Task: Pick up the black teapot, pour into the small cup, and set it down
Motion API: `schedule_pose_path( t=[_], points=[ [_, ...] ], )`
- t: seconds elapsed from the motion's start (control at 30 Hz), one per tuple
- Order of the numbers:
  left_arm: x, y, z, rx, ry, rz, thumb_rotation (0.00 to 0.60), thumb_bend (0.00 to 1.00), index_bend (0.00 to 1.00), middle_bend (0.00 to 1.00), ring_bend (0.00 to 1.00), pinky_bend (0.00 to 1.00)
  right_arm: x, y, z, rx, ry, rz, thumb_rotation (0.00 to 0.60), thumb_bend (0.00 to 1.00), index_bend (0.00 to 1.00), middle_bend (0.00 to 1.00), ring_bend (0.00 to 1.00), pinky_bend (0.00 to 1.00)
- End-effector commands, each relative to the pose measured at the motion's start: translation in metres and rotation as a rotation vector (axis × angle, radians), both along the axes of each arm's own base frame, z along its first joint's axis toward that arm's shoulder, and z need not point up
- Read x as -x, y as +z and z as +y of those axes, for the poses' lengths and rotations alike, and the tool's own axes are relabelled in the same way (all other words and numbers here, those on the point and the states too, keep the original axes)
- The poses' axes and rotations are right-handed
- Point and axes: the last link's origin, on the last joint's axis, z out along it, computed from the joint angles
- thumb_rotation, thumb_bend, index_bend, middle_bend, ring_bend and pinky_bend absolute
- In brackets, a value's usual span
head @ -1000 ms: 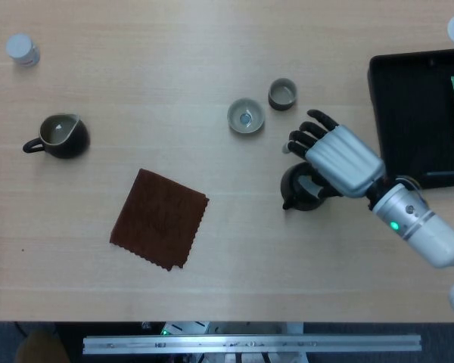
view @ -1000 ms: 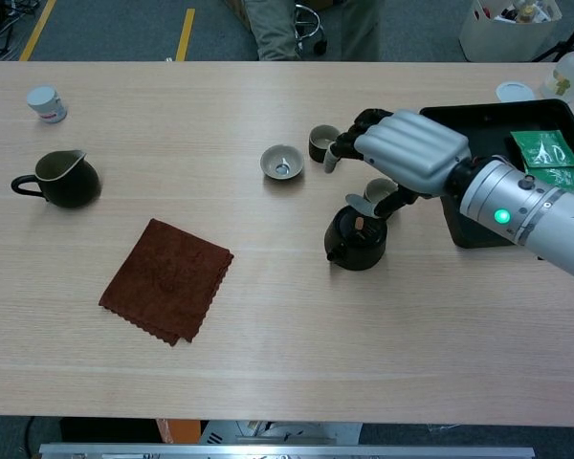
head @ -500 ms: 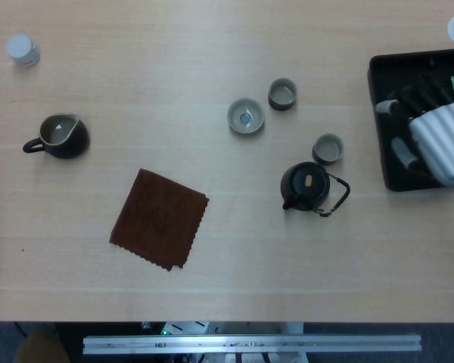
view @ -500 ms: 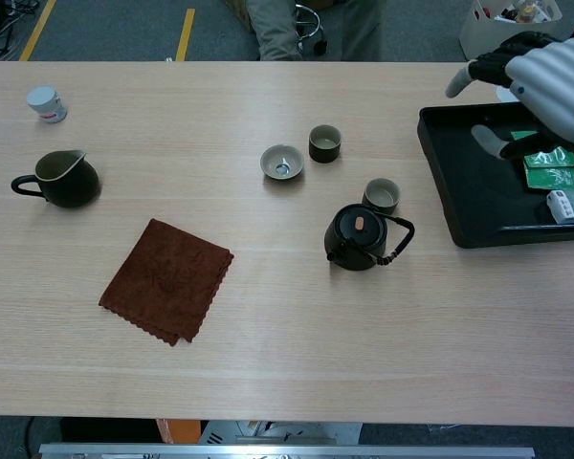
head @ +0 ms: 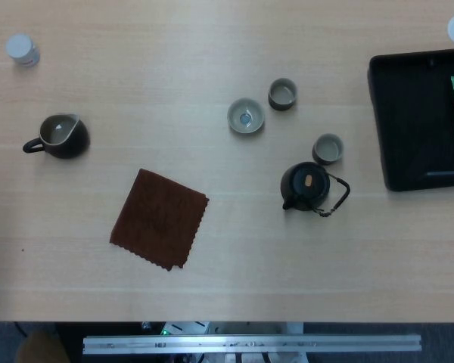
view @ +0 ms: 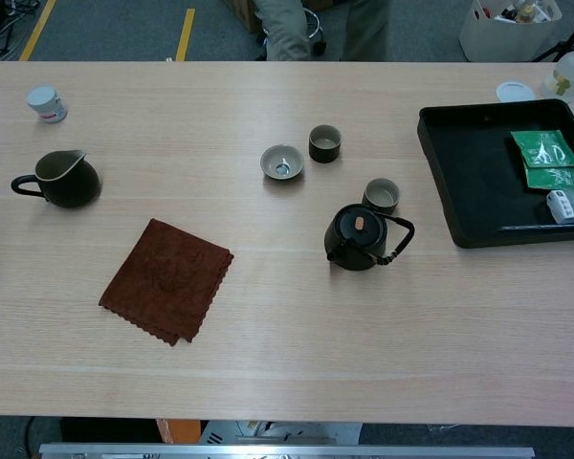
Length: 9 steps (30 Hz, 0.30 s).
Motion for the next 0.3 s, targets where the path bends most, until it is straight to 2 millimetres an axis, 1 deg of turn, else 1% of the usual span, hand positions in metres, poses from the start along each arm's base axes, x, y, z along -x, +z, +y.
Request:
schedule_pose_path(
  t=[0.03,0.17,0.3],
  points=[
    [-0.0032,-0.0028,0.0012,0.006,-0.013,-0.001,0.600,0.39,0.15,0.21,0.18,0.19,0.0089,0.0086,0.0106,0.016,-0.030,0.006,0.600,0.40,0.30,0.35,0.21,0.12],
    [-0.0040,-0.0050,0.0022,0.014,-0.015,0.000,0.600,0.39,0.15,0.21,0.18,0.19,0.0129,0.0115,0.0147,0.020,-0.043,-0.001,0.600,0.40,0.30,0.35,0.21,0.12],
    [-0.0038,-0.0053,0.0015,0.012,-0.016,0.003,0.600,0.39,0.15,0.21,0.18,0.19,0.0149,0.0107,0.0143,0.006,-0.052,0.001,0.600,0.40,0.30,0.35,0.21,0.12]
  ],
)
